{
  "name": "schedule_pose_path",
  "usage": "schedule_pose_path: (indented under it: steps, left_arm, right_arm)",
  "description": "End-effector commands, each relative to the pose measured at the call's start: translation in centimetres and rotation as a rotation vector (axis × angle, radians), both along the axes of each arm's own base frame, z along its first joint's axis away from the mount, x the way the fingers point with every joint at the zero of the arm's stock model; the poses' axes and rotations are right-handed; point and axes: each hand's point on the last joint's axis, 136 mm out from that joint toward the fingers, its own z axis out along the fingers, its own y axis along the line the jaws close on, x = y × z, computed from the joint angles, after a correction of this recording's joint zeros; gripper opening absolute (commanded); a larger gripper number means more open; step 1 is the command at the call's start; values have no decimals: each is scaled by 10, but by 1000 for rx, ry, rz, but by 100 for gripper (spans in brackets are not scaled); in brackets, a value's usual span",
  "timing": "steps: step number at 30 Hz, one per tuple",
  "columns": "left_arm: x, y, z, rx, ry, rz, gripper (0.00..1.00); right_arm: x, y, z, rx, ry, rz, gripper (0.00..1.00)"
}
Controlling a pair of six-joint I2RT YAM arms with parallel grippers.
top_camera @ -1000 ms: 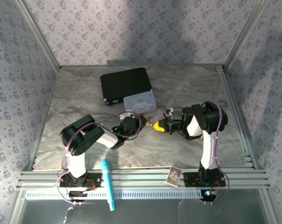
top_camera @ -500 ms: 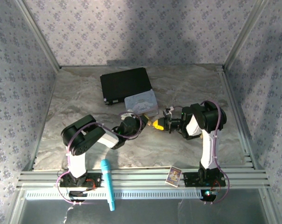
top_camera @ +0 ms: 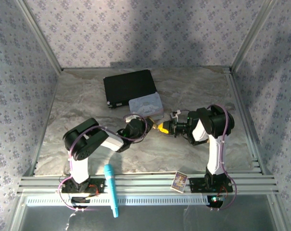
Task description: Unlock a padlock with a key
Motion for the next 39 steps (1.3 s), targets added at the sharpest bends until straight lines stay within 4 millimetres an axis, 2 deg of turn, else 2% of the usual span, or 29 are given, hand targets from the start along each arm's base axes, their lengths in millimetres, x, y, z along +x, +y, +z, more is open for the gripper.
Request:
schedule_pose_path:
  steps: [1, 6, 13, 17, 22, 31, 35, 39]
  left_arm:
    - [-51, -35, -11, 47, 94, -238, 15]
    - [-48, -31, -22, 58, 109, -221, 22]
    - [-48, -35, -32, 39, 123, -224, 26]
    - [-48, -29, -36, 58, 125, -208, 23]
    - [-47, -30, -35, 61, 128, -209, 11]
    - [-48, -30, -31, 64, 128, -214, 0]
    - [-49, -28, -34, 72, 133, -210, 0]
    - [-51, -22, -38, 119, 154, -207, 0]
  right_arm:
    - [-5, -7, -66, -158, 318, -170, 0]
    - [-13, 0, -70, -172, 317, -157, 0]
    - [-21, 2, -72, -187, 319, -151, 0]
    - [-28, 1, -72, -194, 320, -145, 0]
    - [-33, 4, -70, -221, 293, -130, 0]
    - [-34, 9, -60, -237, 231, -119, 2]
    - [-35, 7, -57, -247, 211, -127, 11]
    - [-37, 1, -56, -290, 183, -119, 37]
